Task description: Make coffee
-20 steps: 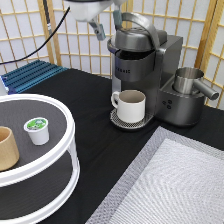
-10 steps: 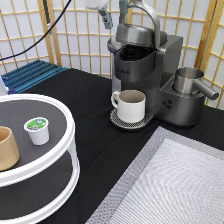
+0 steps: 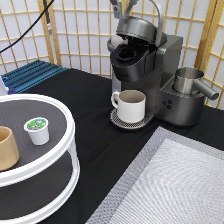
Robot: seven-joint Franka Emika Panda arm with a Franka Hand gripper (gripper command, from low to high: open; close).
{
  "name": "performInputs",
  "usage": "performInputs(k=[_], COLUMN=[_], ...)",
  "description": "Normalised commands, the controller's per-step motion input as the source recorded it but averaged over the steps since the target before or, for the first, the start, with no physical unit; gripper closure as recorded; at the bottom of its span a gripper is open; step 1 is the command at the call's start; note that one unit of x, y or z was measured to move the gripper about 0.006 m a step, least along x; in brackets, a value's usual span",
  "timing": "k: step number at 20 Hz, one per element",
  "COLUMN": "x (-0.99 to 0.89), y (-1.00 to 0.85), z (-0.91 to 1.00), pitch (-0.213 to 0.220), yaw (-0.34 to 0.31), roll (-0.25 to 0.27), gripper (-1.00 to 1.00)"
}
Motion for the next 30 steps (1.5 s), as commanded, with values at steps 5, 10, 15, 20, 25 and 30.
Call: performInputs(k=[5,10,15,20,25,30], x=[0.44,0.11,-0.17,-0.36,-0.41,-0.61], y=[0.59,0.19,-0.7,-1.0,-0.98,-0.75], z=[0.35,0.34,0.24,0.0,-0.18,-0.56], pitch=[0.016,0.002,0.0,-0.005,-0.011,-0.119], yaw=[-0.093,-0.04,-0.001,0.0,0.0,-0.032], roll=[-0.118,-0.144,0.01,0.002,-0.012,-0.087], gripper=[-1.0,-1.0,-1.0,-1.0,-1.0,-1.0])
